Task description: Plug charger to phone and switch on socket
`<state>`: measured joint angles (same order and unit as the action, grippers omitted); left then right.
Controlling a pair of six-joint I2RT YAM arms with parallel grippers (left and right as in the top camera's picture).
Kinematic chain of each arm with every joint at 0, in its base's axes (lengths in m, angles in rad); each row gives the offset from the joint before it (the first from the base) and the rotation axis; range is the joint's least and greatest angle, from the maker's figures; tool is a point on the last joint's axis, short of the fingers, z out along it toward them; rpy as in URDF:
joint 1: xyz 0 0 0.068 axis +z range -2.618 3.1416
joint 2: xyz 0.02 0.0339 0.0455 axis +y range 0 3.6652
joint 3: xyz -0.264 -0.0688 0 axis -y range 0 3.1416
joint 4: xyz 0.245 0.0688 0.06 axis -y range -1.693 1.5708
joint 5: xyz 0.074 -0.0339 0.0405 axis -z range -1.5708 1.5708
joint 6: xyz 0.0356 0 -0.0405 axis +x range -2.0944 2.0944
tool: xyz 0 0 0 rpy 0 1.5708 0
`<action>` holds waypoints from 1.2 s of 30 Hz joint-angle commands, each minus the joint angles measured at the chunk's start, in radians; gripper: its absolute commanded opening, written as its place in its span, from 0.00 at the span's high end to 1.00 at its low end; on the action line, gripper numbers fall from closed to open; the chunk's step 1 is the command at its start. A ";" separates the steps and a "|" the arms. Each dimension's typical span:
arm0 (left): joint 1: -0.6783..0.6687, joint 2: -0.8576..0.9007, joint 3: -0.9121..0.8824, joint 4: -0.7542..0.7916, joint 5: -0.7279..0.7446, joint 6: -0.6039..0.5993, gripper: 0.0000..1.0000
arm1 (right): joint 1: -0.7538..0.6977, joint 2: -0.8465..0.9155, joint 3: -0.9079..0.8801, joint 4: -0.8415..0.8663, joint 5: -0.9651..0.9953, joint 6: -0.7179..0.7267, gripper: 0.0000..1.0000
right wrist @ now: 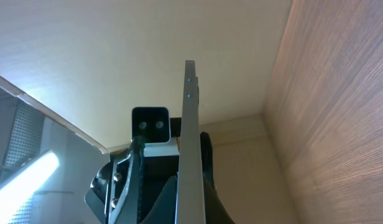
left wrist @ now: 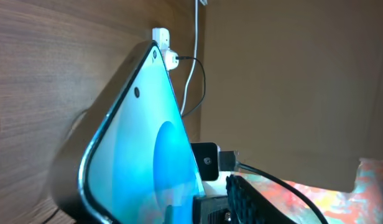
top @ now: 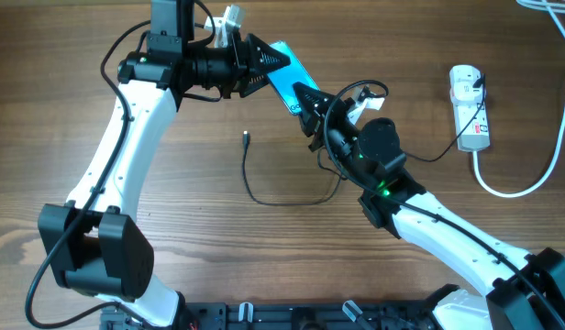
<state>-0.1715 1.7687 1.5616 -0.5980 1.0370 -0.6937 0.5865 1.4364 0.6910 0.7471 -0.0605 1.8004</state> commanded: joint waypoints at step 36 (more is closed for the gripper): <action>0.316 -0.018 0.007 -0.339 -0.209 0.356 0.96 | -0.036 0.007 0.027 -0.754 -0.185 -0.835 0.07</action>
<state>0.0860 1.7687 1.5608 -0.9192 0.8078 -0.4450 0.5545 1.4403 0.7139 0.0269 -0.1547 1.1458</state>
